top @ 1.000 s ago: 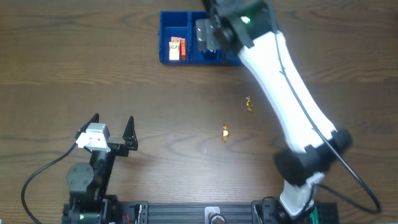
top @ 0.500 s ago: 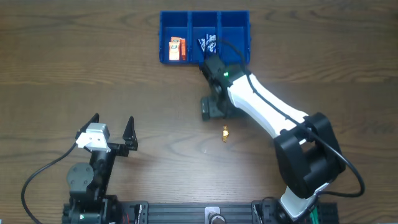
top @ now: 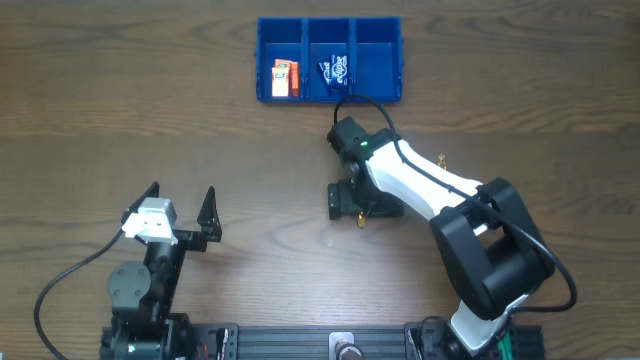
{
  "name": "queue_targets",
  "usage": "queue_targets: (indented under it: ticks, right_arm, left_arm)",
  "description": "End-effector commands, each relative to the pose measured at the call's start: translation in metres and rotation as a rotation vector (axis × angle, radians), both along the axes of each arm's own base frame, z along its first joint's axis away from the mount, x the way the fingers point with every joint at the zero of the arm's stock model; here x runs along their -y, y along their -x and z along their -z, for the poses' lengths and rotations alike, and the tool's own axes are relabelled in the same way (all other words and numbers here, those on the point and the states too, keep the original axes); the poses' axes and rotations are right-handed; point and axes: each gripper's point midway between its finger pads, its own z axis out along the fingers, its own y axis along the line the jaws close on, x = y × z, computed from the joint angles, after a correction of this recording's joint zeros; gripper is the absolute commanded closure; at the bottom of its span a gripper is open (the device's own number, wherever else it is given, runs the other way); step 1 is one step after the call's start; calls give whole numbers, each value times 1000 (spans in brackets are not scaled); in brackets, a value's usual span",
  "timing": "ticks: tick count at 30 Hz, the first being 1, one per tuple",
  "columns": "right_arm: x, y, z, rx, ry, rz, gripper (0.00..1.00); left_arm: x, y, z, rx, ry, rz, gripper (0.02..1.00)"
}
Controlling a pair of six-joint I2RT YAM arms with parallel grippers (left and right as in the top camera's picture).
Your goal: Sort Candies Into Trays
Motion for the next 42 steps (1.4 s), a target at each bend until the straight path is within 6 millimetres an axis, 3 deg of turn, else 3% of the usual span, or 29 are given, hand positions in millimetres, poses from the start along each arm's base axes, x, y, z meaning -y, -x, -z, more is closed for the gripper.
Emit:
queue_targets:
  ticks: [1, 7, 13, 18, 25, 34, 39, 42]
  right_arm:
    - [0, -1, 1, 13, 10, 33, 99]
    - [6, 0, 5, 20, 35, 44, 139]
    - [12, 4, 11, 21, 57, 59, 240]
    - [11, 4, 11, 21, 54, 59, 378]
    - [11, 5, 11, 19, 56, 56, 647]
    - [11, 5, 11, 21, 55, 56, 814]
    - [7, 1, 10, 39, 42, 54, 965]
    - [3, -7, -2, 86, 11, 53, 965]
  left_arm:
    - [1, 1, 16, -45, -15, 10, 20]
    - [1, 1, 16, -45, -15, 11, 20]
    - [1, 1, 16, -45, -15, 11, 20]
    - [1, 1, 16, -45, -15, 11, 20]
    - [1, 1, 16, -45, -15, 11, 20]
    - [1, 1, 16, -45, -15, 11, 20]
    - [1, 1, 16, -45, -15, 11, 20]
    - [1, 1, 16, -45, -15, 11, 20]
